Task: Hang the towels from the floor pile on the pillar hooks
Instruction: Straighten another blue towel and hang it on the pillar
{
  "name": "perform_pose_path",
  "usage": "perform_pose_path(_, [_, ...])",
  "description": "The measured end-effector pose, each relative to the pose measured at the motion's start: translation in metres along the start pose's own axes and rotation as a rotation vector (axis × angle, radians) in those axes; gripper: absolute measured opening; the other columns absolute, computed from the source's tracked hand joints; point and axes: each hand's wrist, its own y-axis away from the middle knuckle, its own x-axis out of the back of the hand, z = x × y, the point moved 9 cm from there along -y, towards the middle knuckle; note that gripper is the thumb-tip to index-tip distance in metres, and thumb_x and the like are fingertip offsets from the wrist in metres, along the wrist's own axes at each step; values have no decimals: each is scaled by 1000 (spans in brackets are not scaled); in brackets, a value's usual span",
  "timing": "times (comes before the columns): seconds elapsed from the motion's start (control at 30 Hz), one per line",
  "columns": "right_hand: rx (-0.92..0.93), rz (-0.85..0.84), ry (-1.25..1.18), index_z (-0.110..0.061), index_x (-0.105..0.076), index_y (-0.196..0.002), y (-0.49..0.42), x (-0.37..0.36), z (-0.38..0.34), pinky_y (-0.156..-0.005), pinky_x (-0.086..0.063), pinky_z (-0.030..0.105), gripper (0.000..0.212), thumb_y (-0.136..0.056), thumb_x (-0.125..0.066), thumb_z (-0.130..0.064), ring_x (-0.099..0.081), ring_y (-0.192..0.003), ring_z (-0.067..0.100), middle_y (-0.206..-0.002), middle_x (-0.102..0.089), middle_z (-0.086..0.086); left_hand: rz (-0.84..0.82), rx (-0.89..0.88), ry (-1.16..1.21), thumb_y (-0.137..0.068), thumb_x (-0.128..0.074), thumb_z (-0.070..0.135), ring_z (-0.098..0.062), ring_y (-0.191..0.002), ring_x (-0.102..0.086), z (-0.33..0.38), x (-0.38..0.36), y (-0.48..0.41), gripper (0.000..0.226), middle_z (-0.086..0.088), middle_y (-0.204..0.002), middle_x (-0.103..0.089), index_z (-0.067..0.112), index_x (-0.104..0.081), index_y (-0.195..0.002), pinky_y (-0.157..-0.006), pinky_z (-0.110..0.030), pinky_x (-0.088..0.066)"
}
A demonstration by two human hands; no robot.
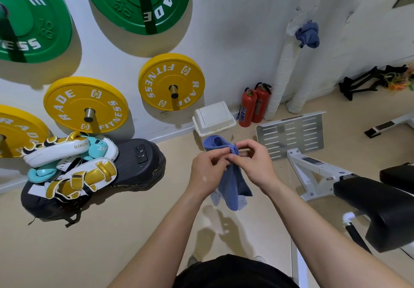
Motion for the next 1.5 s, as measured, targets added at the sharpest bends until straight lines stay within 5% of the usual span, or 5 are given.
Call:
perform_pose_path(0.13, [59,28,131,-13,-69,-95,-9,8,-7,-66,-50,18,11,-89,-68,-5,-63,-70,2,-80,-71,-1,-53,8,81,-89,-57,-1,-11,-83,-73,5,6,1,34,4,-90,-78,22,-78,-104,-74,-29,-57])
perform_pose_path(0.3, [108,-4,160,-15,-69,-94,-13,11,-25,-66,-48,11,17,-89,-65,1,-57,-68,-2,-82,-67,-1,306,-43,-172,-83,-72,24,-12,-66,-57,10,70,-15,7,6,-76,-65,29,-70,-87,-67,-34,-52])
perform_pose_path(0.53, [162,-85,203,-22,-70,-93,-11,5,-39,-74,-52,20,20,-88,-68,-2,-58,-77,9,-91,-70,14,-82,149,-403,-78,-78,45,-14,-75,-62,-3,52,-32,24,4,-82,-66,30,-70,-95,-62,-28,-48])
perform_pose_path(1.03, [227,-117,673,-26,-64,-91,-11,1,-25,-78,-46,24,17,-93,-61,-10,-60,-87,4,-91,-67,-11,-193,344,-367,-88,-47,5,-19,-55,-64,-26,49,-13,27,-7,-73,-69,17,-71,-84,-53,-25,-50])
perform_pose_path(1.5, [115,-10,650,-23,-59,-95,-18,17,-13,-79,-49,32,10,-97,-57,-13,-60,-87,10,-90,-64,-8,-257,192,-331,-87,-52,-5,-30,-87,-72,-11,45,-7,25,-9,-101,-67,13,-59,-102,-70,-34,-61])
